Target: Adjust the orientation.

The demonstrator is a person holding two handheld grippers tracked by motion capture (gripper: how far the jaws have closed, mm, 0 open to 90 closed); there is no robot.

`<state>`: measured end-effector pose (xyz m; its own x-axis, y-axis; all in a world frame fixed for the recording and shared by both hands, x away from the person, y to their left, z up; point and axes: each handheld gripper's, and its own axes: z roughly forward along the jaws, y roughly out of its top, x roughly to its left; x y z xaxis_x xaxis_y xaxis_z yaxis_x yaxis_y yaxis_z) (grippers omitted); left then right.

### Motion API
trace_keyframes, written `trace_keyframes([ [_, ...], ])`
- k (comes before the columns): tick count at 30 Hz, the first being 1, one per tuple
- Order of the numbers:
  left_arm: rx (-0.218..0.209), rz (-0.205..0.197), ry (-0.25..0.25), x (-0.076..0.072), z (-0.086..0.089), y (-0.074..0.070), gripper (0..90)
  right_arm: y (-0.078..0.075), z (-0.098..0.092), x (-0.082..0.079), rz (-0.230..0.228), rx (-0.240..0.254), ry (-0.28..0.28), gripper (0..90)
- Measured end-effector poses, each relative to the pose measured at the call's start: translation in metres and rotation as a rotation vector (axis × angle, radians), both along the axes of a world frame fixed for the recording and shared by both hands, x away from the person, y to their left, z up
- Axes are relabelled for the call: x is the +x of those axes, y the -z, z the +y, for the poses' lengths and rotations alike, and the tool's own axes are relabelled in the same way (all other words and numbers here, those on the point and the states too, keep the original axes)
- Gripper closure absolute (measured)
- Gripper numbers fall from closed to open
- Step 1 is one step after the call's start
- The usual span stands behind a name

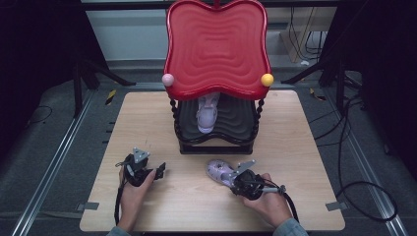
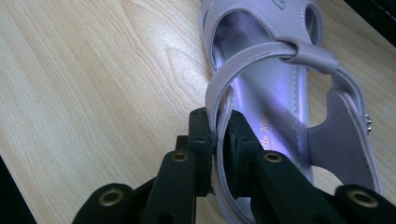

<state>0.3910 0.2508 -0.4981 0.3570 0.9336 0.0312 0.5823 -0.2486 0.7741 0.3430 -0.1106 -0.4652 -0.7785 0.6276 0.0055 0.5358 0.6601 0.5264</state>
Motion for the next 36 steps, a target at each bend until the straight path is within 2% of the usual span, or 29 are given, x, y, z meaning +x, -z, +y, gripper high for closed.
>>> trace_keyframes([
  [4,0.004,0.006,0.007,0.001,-0.001,0.001,11.2,-0.001,-0.001,0.001,-0.008,-0.005,-0.010,85.7],
  [10,0.004,0.018,0.011,0.002,-0.001,0.002,8.9,-0.001,-0.006,0.001,-0.019,0.043,0.002,86.6],
  [19,0.013,0.025,0.013,0.003,0.000,0.003,7.6,-0.005,-0.009,-0.001,-0.059,0.074,-0.002,86.9],
  [27,0.019,0.025,0.004,0.003,0.002,0.004,4.8,-0.022,-0.015,-0.007,-0.114,0.121,0.010,86.8],
  [28,0.020,0.025,0.004,0.003,0.002,0.004,4.8,-0.029,-0.017,-0.010,-0.126,0.138,0.012,86.8],
  [36,0.035,0.026,0.003,0.004,0.002,0.006,4.7,-0.047,-0.027,-0.023,-0.170,0.187,0.037,86.7],
])
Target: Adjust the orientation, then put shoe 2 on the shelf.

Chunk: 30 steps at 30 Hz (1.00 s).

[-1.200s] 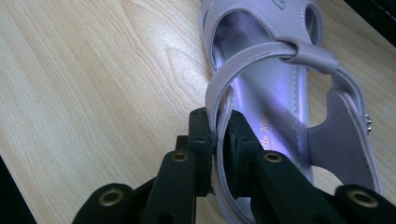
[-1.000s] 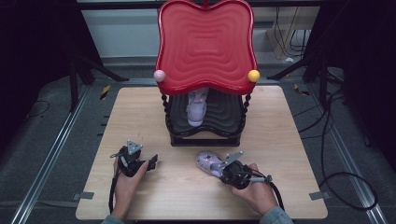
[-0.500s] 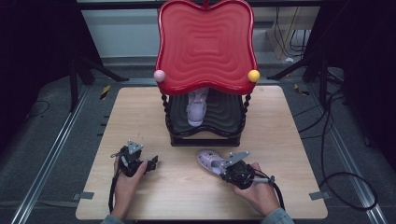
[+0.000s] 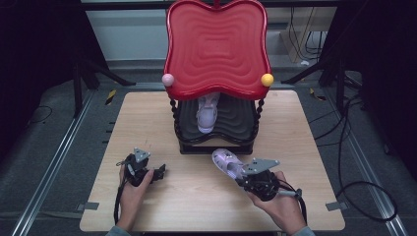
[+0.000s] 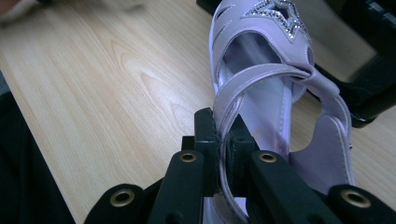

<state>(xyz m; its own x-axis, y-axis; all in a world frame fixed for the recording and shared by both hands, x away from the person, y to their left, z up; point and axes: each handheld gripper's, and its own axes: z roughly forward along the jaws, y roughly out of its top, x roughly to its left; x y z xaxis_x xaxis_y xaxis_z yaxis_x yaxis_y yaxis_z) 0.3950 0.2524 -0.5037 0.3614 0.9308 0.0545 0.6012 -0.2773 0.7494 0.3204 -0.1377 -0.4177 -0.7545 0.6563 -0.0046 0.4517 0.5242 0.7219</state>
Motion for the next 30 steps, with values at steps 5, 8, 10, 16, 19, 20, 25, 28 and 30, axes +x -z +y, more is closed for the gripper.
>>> trace_keyframes([
  [5,0.006,0.001,0.004,0.000,-0.001,0.000,4.5,-0.008,-0.004,-0.003,-0.009,0.029,0.015,86.6],
  [8,0.004,-0.001,0.004,-0.001,-0.001,0.001,4.6,-0.015,-0.005,-0.006,-0.022,0.043,0.016,86.5],
  [10,0.005,-0.002,0.003,-0.001,-0.001,0.001,4.6,-0.020,-0.005,-0.007,-0.028,0.058,0.020,86.5],
  [16,0.008,0.003,0.007,-0.001,-0.003,0.001,4.6,-0.031,-0.003,-0.007,-0.050,0.092,0.041,86.5],
  [19,0.007,0.004,0.006,-0.001,-0.003,0.001,4.8,-0.035,-0.002,-0.007,-0.065,0.103,0.058,86.5],
  [20,0.007,0.006,0.005,-0.001,-0.003,0.001,4.8,-0.037,-0.002,-0.007,-0.068,0.112,0.063,86.5],
  [25,0.005,0.004,0.009,-0.002,-0.004,0.001,4.8,-0.041,0.001,-0.005,-0.100,0.141,0.097,86.6],
  [28,0.007,0.001,0.012,-0.003,-0.004,0.000,4.9,-0.042,0.005,-0.003,-0.112,0.159,0.122,86.6],
  [30,0.006,0.002,0.011,-0.003,-0.004,0.001,4.9,-0.044,0.008,-0.002,-0.132,0.177,0.138,86.6],
])
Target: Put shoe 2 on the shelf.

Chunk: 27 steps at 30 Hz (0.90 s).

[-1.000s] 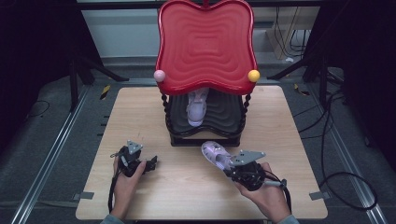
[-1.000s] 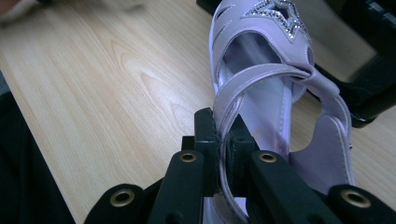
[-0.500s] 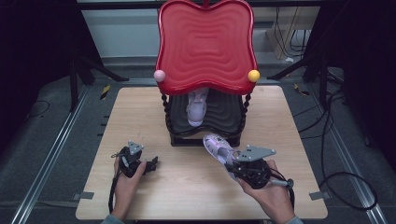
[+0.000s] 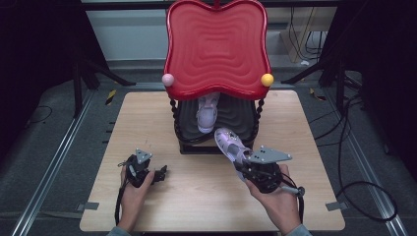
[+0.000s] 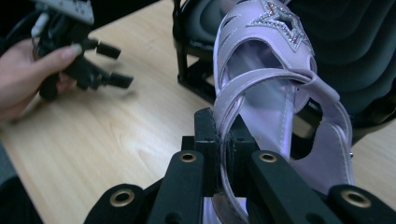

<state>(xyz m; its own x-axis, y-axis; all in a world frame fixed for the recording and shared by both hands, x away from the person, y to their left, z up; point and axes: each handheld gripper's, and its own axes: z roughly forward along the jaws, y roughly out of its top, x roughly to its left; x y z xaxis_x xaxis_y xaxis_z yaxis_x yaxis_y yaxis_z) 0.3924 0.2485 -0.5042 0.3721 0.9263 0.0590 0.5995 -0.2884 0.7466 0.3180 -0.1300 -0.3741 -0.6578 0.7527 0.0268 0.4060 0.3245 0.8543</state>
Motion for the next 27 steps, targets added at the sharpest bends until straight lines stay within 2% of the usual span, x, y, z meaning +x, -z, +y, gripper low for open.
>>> trace_keyframes([
  [11,-0.003,0.000,-0.002,0.000,0.001,0.000,5.1,-0.004,0.010,0.010,-0.075,0.071,0.106,86.6],
  [18,-0.005,0.000,0.002,-0.001,0.000,0.000,5.2,-0.001,0.015,0.027,-0.094,0.107,0.180,86.6],
  [22,-0.006,0.000,0.002,-0.002,0.000,-0.001,5.2,0.002,0.021,0.035,-0.130,0.123,0.217,86.6],
  [27,-0.005,-0.001,0.004,-0.002,0.000,-0.001,5.4,0.006,0.032,0.045,-0.170,0.170,0.264,86.6],
])
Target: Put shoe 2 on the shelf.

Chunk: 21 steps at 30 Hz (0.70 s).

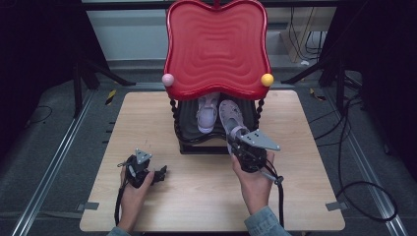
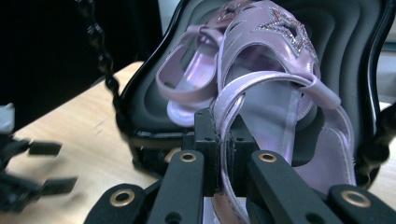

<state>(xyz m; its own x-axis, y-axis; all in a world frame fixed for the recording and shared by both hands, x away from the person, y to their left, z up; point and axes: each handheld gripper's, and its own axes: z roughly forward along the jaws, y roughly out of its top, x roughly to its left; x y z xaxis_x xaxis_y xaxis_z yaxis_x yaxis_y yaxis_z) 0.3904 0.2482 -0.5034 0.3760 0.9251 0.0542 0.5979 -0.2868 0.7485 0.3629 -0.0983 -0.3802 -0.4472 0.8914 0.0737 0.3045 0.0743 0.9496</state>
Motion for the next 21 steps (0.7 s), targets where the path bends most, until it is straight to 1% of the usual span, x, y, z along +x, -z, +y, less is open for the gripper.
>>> trace_keyframes([
  [4,-0.001,0.000,0.001,0.000,0.000,0.000,5.4,0.002,0.006,0.009,-0.026,0.016,0.038,86.6],
  [5,-0.002,0.000,0.001,0.000,0.000,0.000,5.4,0.002,0.008,0.011,-0.031,0.010,0.045,86.6],
  [6,-0.002,0.001,0.000,0.000,0.000,0.000,5.4,0.003,0.009,0.013,-0.037,0.016,0.053,86.6],
  [13,-0.001,0.005,0.007,-0.001,-0.001,0.000,5.4,0.003,0.018,0.030,-0.061,0.019,0.091,86.6],
  [17,-0.005,0.008,0.009,-0.001,-0.002,0.001,5.5,0.003,0.021,0.042,-0.073,0.030,0.130,86.6],
  [21,-0.009,0.008,0.012,-0.001,-0.002,0.001,5.6,0.005,0.027,0.052,-0.085,0.000,0.161,86.6],
])
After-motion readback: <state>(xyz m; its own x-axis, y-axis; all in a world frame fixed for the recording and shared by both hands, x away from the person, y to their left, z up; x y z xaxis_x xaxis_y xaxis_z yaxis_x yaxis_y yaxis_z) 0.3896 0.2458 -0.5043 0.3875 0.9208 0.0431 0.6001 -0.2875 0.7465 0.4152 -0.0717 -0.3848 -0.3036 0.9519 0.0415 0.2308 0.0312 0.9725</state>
